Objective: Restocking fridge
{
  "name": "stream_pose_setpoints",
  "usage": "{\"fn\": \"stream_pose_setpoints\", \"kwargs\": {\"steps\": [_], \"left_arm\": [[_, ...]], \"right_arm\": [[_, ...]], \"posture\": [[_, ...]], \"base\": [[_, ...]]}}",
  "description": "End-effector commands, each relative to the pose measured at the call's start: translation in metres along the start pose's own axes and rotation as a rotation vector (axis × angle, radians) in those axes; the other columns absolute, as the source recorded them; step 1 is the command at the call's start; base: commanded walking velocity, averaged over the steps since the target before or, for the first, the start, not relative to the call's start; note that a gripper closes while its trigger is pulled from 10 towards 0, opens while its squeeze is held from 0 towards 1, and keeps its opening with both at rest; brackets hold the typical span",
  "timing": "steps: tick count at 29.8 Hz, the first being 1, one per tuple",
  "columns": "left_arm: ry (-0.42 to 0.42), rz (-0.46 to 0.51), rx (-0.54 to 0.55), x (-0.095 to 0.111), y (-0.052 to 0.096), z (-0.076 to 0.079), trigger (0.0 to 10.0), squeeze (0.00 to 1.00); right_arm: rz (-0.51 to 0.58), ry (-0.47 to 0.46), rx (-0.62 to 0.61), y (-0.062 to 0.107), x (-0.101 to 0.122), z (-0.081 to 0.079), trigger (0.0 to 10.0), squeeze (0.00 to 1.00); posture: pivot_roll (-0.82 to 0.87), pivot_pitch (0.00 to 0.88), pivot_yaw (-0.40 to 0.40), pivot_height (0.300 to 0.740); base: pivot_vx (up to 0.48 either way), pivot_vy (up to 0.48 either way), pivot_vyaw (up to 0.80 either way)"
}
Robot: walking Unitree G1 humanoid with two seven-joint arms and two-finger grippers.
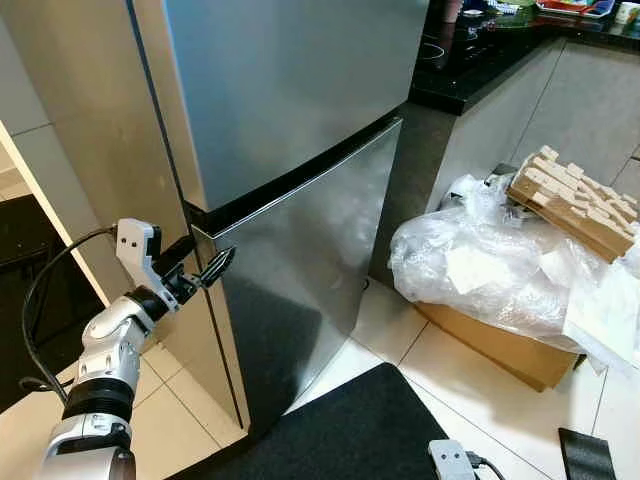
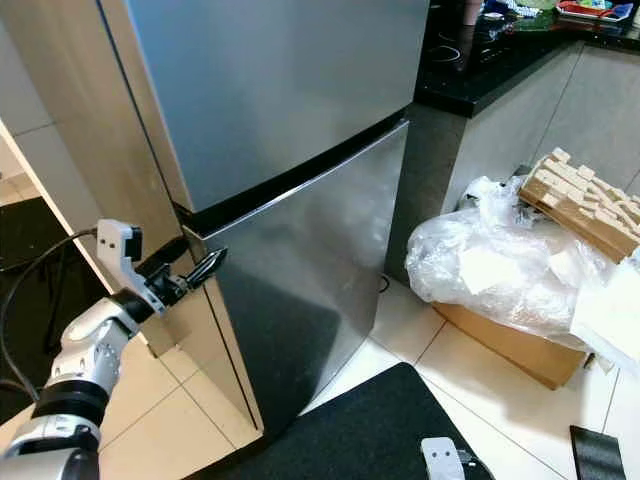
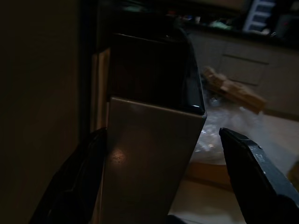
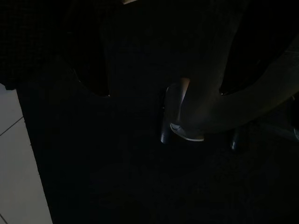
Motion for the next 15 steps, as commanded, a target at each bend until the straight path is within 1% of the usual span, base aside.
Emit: {"fn": "stream_pose_setpoints", "kwargs": {"steps": [1,2,4,5,6,8,10,15], "left_arm": [[0.023,-0.071,-0.246,-0.020,-0.011,0.042,10.0,0.00],[0.037,-0.080,-0.268,-0.023,-0.010,0.047,10.0,0.00],[0.047,-0.086,-0.282,-0.025,-0.010,0.049,10.0,0.00],[0.057,-0.100,-0.307,-0.030,-0.008,0.055,10.0,0.00],[0.057,-0.100,-0.307,-0.030,-0.008,0.055,10.0,0.00],[0.075,-0.115,-0.353,-0.037,-0.005,0.065,10.0,0.00],[0.088,-0.118,-0.380,-0.039,-0.004,0.073,10.0,0.00],[0.101,-0.124,-0.399,-0.042,-0.004,0.080,10.0,0.00]], "right_arm": [[0.010,0.002,-0.001,0.000,0.003,0.001,10.0,0.00],[0.010,0.002,-0.001,0.000,0.003,0.001,10.0,0.00],[0.011,0.001,-0.001,0.000,0.003,0.001,10.0,0.00],[0.011,0.001,-0.001,0.000,0.003,0.001,10.0,0.00],[0.011,0.001,-0.001,0.000,0.003,0.001,10.0,0.00],[0.010,0.000,0.001,0.000,0.003,0.000,10.0,0.00],[0.009,-0.001,0.003,0.000,0.002,-0.001,10.0,0.00],[0.008,-0.001,0.005,0.000,0.002,-0.002,10.0,0.00]], "posture": [[-0.05,0.023,0.001,0.740],[-0.05,0.021,0.002,0.740],[-0.05,0.021,0.002,0.740],[-0.05,0.022,0.002,0.740],[-0.05,0.022,0.002,0.740],[-0.04,0.024,0.002,0.740],[-0.04,0.026,0.003,0.740],[-0.04,0.025,0.002,0.740]], "base": [[0.000,0.000,0.00],[0.000,0.000,0.00],[0.000,0.000,0.00],[0.000,0.000,0.00],[0.000,0.000,0.00],[0.000,0.000,0.00],[0.000,0.000,0.00],[0.000,0.000,0.00]]}}
Point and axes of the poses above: a point about 5 cm out from each wrist's last joint towards the gripper, its own y axis pointing back from the gripper into the wrist, its own x axis along the axis of the wrist's last joint, z = x × y, the point moved 5 cm from there along -y, pointing out of the wrist towards the gripper, and after that the axes turned 2 degrees about y, right-handed, at the moved point
